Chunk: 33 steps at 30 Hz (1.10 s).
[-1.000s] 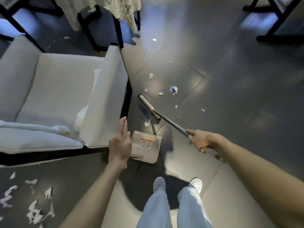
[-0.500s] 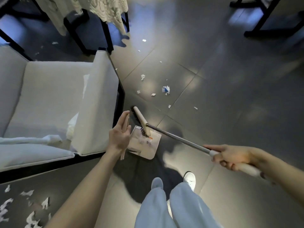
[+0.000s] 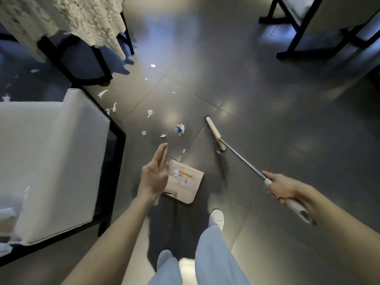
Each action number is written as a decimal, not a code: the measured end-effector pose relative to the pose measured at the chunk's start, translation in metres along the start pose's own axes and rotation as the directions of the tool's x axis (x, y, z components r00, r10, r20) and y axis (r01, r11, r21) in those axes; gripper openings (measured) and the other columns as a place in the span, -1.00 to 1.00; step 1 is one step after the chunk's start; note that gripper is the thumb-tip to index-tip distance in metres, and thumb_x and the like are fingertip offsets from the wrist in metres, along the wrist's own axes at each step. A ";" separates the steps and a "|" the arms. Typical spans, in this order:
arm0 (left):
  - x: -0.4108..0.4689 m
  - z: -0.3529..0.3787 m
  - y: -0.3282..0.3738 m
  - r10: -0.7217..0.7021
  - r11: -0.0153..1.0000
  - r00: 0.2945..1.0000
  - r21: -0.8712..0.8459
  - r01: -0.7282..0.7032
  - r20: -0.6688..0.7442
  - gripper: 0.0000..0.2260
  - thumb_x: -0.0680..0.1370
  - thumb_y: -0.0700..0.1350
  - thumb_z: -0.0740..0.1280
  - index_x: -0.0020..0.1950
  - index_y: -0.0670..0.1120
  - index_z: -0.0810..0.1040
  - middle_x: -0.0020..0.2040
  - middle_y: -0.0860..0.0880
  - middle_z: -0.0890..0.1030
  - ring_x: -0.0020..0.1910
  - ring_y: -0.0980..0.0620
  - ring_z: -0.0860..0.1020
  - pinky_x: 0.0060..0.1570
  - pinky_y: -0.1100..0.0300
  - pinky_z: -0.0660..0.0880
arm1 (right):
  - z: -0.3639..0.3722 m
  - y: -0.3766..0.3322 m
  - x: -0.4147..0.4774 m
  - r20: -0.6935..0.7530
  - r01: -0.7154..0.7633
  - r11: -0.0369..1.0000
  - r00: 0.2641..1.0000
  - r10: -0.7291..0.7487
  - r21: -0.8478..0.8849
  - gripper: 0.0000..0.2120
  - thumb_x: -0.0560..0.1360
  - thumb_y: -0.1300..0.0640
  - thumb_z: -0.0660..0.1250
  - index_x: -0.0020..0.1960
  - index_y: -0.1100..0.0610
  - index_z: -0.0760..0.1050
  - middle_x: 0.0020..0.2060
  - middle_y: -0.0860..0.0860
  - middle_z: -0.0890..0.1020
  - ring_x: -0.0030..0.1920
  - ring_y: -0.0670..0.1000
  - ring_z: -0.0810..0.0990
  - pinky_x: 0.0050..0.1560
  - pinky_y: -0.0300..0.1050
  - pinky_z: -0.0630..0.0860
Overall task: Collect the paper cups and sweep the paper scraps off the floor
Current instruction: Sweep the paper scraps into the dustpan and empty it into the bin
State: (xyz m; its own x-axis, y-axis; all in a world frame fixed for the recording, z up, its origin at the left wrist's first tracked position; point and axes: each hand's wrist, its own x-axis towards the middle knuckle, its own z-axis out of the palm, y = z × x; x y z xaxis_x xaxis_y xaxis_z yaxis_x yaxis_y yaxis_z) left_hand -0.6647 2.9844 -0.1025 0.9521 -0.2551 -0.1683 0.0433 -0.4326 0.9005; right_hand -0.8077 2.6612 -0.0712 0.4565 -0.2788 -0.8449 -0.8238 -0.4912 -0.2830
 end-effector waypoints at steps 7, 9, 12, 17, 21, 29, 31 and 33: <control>0.069 0.068 0.047 -0.028 0.993 0.998 0.114 0.020 0.065 -0.47 0.53 -0.29 0.29 0.39 0.20 0.41 0.15 0.21 0.57 0.00 0.34 0.53 0.09 0.48 0.38 | -0.045 0.012 0.047 0.096 -0.017 1.000 0.995 0.019 -0.014 -0.40 0.54 0.30 0.08 0.56 0.05 0.09 -0.38 0.09 0.46 -0.58 -0.04 0.41 -0.56 -0.22 0.39; 0.079 0.078 0.055 -0.047 0.997 0.996 0.061 0.043 0.074 -0.48 0.54 -0.30 0.28 0.36 0.22 0.43 0.22 0.18 0.56 0.09 0.40 0.50 0.15 0.48 0.33 | -0.039 0.014 0.047 0.154 -0.036 0.999 0.988 0.031 0.028 -0.38 0.52 0.32 0.09 0.54 0.00 0.11 -0.39 0.08 0.44 -0.60 -0.06 0.38 -0.59 -0.25 0.36; 0.084 0.089 0.062 -0.031 0.997 0.997 0.071 0.025 0.077 -0.46 0.54 -0.30 0.27 0.35 0.27 0.42 0.23 0.22 0.53 0.11 0.45 0.47 0.09 0.58 0.28 | -0.039 0.018 0.043 0.263 -0.099 0.982 0.963 0.054 0.163 -0.35 0.52 0.33 0.09 0.53 -0.10 0.12 -0.47 0.04 0.38 -0.63 -0.10 0.32 -0.61 -0.31 0.30; 0.074 0.076 0.059 -0.036 0.976 0.999 0.218 0.029 0.031 -0.47 0.57 -0.22 0.26 0.33 0.38 0.31 0.01 -0.06 0.63 -0.13 -0.07 0.60 -0.01 0.02 0.53 | -0.078 0.025 0.032 0.300 -0.082 0.980 0.954 0.025 0.182 -0.37 0.53 0.31 0.16 0.50 -0.13 0.17 -0.53 -0.02 0.35 -0.61 -0.11 0.29 -0.61 -0.31 0.25; 0.054 0.060 0.051 -0.077 0.974 0.996 0.208 0.085 -0.045 -0.48 0.59 -0.17 0.26 0.31 0.43 0.28 -0.22 0.00 0.56 -0.39 0.10 0.48 -0.30 0.06 0.50 | -0.106 0.005 0.033 0.260 0.013 0.996 0.965 -0.037 0.092 -0.36 0.52 0.29 0.18 0.51 -0.15 0.15 -0.47 0.01 0.40 -0.60 -0.09 0.34 -0.59 -0.28 0.30; 0.067 0.052 0.052 -0.187 0.973 0.961 0.099 0.210 -0.204 -0.52 0.59 -0.15 0.27 0.30 0.41 0.32 -0.21 0.06 0.56 -0.29 0.06 0.54 -0.23 0.09 0.52 | -0.132 -0.105 0.087 0.114 0.233 0.956 0.970 -0.215 -0.179 -0.38 0.51 0.26 0.18 0.53 -0.02 0.15 -0.36 0.06 0.49 -0.59 -0.07 0.41 -0.58 -0.26 0.37; 0.079 0.052 0.054 -0.211 0.966 0.952 0.099 0.237 -0.220 -0.53 0.59 -0.16 0.27 0.35 0.34 0.33 -0.19 0.01 0.57 -0.25 0.02 0.56 -0.16 0.07 0.53 | -0.136 -0.130 0.108 0.092 0.264 0.929 0.964 -0.248 -0.259 -0.54 0.52 0.24 0.16 0.41 0.04 0.27 -0.31 0.08 0.51 -0.57 -0.04 0.43 -0.56 -0.22 0.40; 0.089 0.052 0.055 -0.232 0.962 0.941 0.082 0.259 -0.246 -0.53 0.58 -0.18 0.27 0.37 0.31 0.35 -0.17 -0.01 0.58 -0.25 0.03 0.55 -0.15 0.09 0.52 | -0.140 -0.154 0.131 0.071 0.270 0.898 0.962 -0.262 -0.348 -0.77 0.55 0.20 0.12 0.19 0.15 0.33 -0.27 0.11 0.53 -0.50 0.02 0.47 -0.51 -0.16 0.44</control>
State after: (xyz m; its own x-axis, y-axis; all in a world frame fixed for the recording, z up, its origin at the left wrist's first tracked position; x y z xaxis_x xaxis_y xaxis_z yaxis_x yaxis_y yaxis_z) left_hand -0.5933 2.8924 -0.0886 0.9605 0.0731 -0.2686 0.2630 -0.5537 0.7901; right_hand -0.5737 2.5850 -0.0745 0.6310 -0.0807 -0.7716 -0.4993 -0.8035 -0.3242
